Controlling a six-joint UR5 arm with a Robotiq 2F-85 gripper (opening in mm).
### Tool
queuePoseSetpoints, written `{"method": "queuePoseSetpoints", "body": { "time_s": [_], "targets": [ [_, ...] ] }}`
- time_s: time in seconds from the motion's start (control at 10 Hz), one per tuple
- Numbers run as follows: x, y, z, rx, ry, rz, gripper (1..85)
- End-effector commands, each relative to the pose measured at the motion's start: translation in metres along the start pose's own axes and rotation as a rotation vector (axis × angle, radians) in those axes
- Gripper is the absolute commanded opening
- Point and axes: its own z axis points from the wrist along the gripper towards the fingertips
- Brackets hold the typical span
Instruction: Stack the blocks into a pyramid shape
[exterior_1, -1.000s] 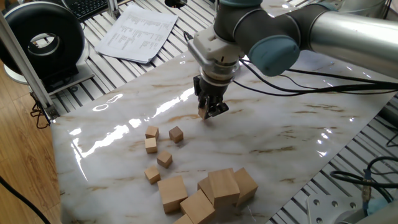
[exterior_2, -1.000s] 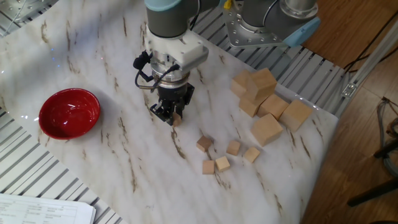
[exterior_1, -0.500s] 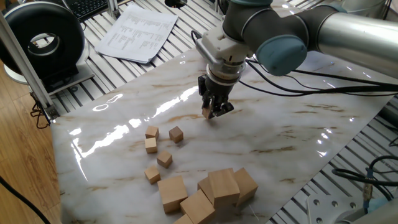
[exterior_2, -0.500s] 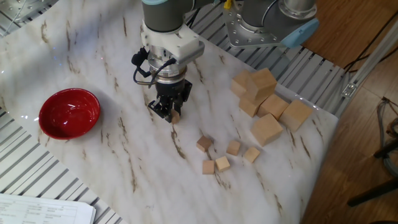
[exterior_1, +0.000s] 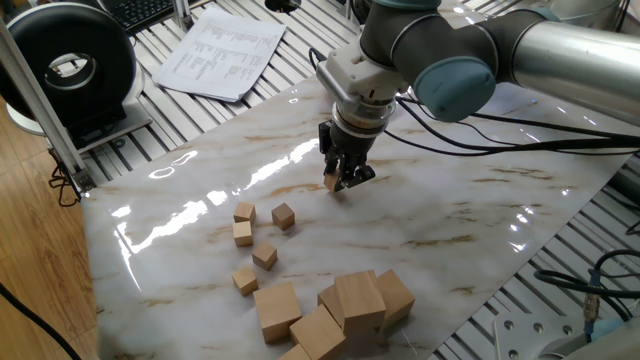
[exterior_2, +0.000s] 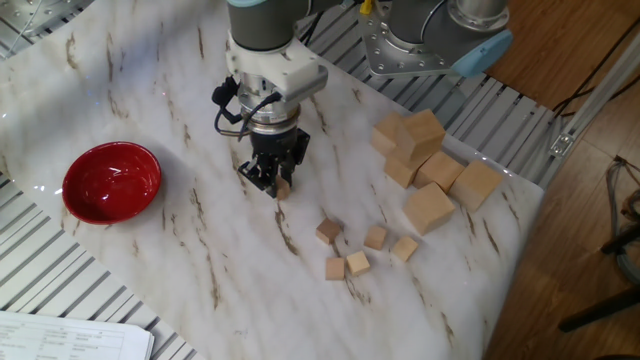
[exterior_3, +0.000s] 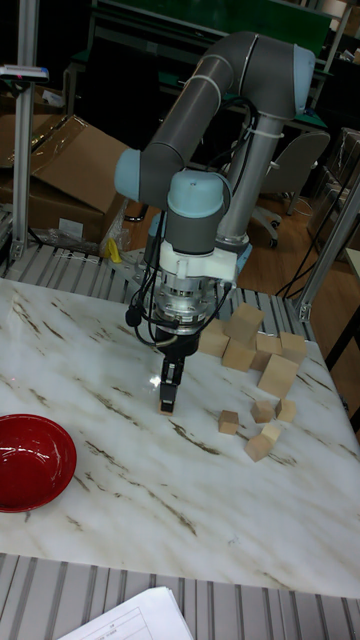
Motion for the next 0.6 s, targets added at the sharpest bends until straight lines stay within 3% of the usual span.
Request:
{"method": "queuePoseSetpoints", "body": {
  "time_s": [0.0,0.3,0.5],
  "targets": [
    [0.0046,0.003,-0.0012,-0.014,0.013,0.072,12.3],
    [0.0066,0.0014,-0.0012,-0.006,0.021,0.154,12.7],
    [0.0017,0.0017,-0.0012,-0.009,0.002,0.209,8.7]
  ]
}}
